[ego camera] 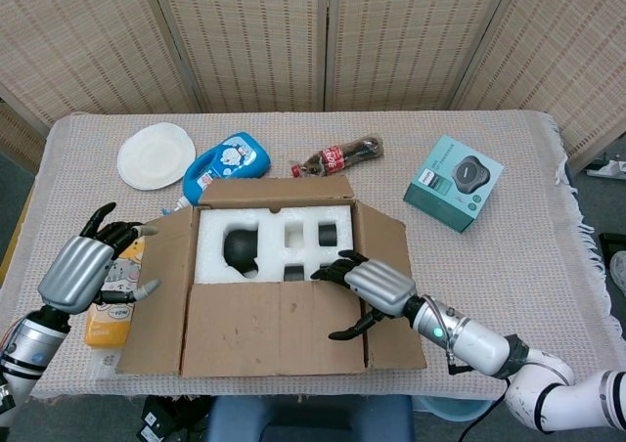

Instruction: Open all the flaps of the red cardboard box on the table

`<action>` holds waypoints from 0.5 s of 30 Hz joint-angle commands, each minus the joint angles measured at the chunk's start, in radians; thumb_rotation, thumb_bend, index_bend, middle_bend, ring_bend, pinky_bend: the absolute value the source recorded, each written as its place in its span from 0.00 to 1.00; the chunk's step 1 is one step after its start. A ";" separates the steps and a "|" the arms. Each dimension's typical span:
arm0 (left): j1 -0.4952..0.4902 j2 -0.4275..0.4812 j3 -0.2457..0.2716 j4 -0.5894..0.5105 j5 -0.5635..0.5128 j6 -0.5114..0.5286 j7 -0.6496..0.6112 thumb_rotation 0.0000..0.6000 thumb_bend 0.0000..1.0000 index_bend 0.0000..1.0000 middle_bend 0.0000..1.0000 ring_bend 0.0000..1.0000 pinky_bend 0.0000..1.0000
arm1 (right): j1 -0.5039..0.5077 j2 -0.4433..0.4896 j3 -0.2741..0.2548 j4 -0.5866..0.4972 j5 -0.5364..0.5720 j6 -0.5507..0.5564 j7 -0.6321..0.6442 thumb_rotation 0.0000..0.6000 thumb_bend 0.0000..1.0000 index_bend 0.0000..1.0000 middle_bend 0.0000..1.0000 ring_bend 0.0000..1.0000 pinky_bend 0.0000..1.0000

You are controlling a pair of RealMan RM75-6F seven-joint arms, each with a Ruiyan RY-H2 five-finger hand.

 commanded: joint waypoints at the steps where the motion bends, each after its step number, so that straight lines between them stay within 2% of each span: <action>1: 0.000 0.000 -0.001 0.000 0.000 0.000 -0.002 0.20 0.23 0.27 0.30 0.28 0.00 | -0.012 0.023 0.011 -0.023 -0.006 0.005 0.093 0.44 0.09 0.14 0.25 0.14 0.00; 6: -0.002 0.002 -0.004 -0.004 0.002 0.002 -0.001 0.20 0.23 0.27 0.30 0.28 0.00 | -0.037 0.076 0.032 -0.041 -0.063 0.009 0.311 0.43 0.09 0.14 0.26 0.16 0.00; 9: -0.003 0.002 -0.005 -0.008 0.003 0.001 0.003 0.20 0.23 0.27 0.30 0.28 0.00 | -0.058 0.113 0.037 -0.044 -0.132 0.030 0.486 0.42 0.10 0.14 0.26 0.17 0.00; 12: -0.005 0.004 -0.007 -0.013 0.002 0.000 0.008 0.21 0.23 0.27 0.30 0.28 0.00 | -0.076 0.143 0.029 -0.035 -0.226 0.072 0.711 0.42 0.09 0.14 0.27 0.18 0.00; 15: -0.006 0.007 -0.008 -0.020 0.001 -0.001 0.014 0.20 0.23 0.28 0.30 0.28 0.00 | -0.086 0.154 -0.014 0.005 -0.361 0.145 0.967 0.42 0.09 0.14 0.28 0.19 0.00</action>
